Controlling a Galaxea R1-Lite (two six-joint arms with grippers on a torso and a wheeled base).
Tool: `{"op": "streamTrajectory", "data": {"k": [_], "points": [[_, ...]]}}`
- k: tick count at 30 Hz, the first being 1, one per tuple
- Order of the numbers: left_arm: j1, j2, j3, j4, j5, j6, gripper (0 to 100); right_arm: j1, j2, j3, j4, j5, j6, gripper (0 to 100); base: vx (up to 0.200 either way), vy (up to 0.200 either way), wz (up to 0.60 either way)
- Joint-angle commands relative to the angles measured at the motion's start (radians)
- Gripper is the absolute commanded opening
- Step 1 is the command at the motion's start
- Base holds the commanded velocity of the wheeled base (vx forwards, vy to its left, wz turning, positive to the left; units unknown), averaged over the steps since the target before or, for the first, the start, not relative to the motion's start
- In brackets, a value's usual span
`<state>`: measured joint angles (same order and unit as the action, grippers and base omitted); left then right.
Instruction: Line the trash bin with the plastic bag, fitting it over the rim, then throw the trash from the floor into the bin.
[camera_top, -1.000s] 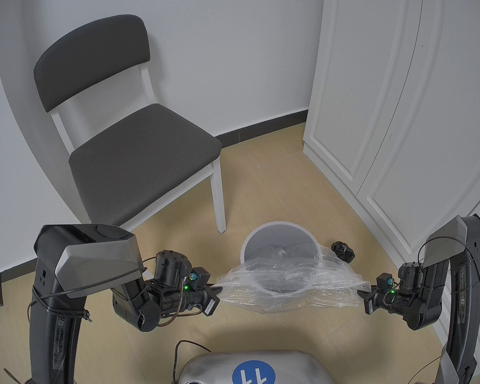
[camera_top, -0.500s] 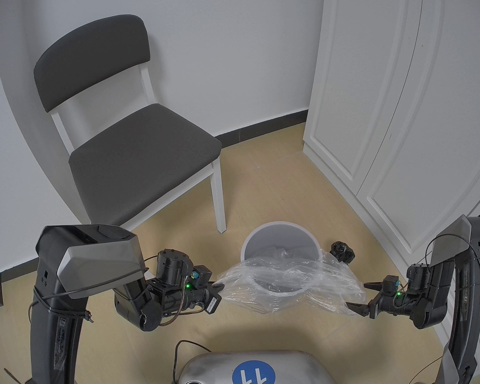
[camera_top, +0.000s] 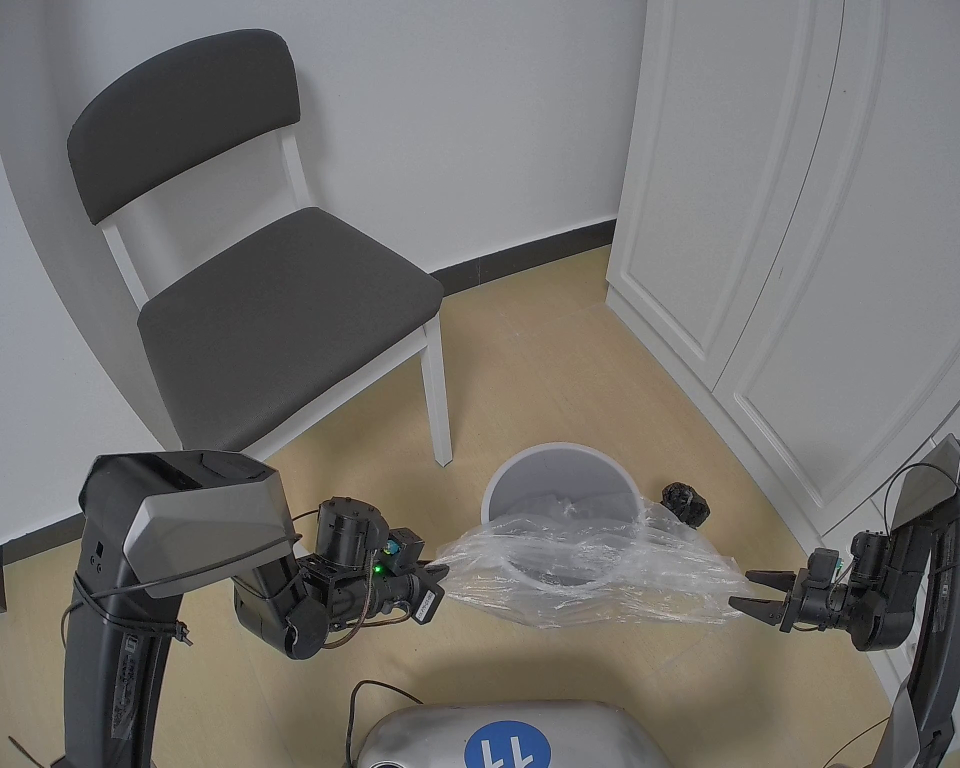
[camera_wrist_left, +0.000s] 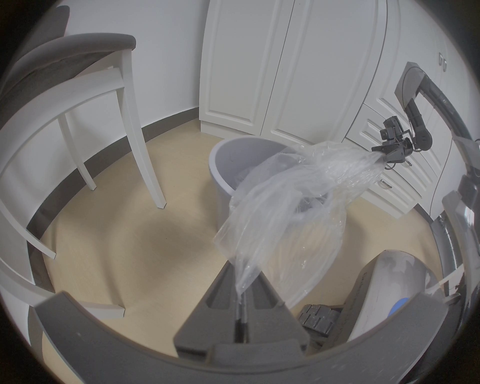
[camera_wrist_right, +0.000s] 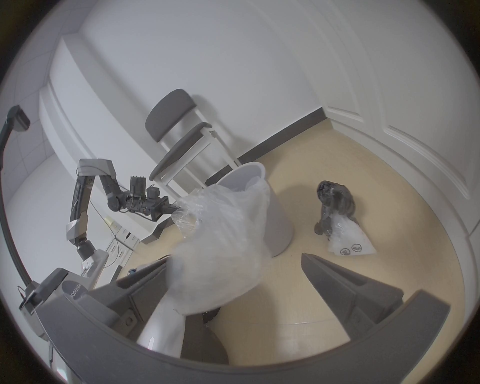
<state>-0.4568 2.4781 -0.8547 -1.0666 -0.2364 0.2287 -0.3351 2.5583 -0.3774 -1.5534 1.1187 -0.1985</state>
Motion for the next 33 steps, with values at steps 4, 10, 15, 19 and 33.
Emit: {"op": "streamTrajectory", "data": {"k": [4, 10, 15, 19, 33], "points": [[0.015, 0.039, -0.037, 0.007, 0.002, -0.011, 0, -0.068, 0.019, -0.011, -0.017, 0.027, 0.011, 100, 0.0, 0.0, 0.0], [0.021, 0.044, -0.046, 0.016, 0.002, -0.011, 0, -0.114, -0.01, -0.018, -0.017, 0.093, 0.014, 100, 0.0, 0.0, 0.0], [0.021, 0.036, -0.044, 0.022, 0.002, -0.012, 0, -0.117, -0.058, -0.029, -0.017, 0.104, 0.07, 100, 0.0, 0.0, 0.0], [0.017, 0.025, -0.037, 0.01, 0.002, -0.014, 0, -0.038, -0.188, -0.017, -0.017, 0.067, 0.168, 100, 0.0, 0.0, 0.0], [0.012, 0.016, -0.038, 0.005, 0.002, -0.035, 0, 0.533, -0.514, -0.003, -0.017, -0.715, 0.208, 100, 0.0, 0.0, 0.0]]}}
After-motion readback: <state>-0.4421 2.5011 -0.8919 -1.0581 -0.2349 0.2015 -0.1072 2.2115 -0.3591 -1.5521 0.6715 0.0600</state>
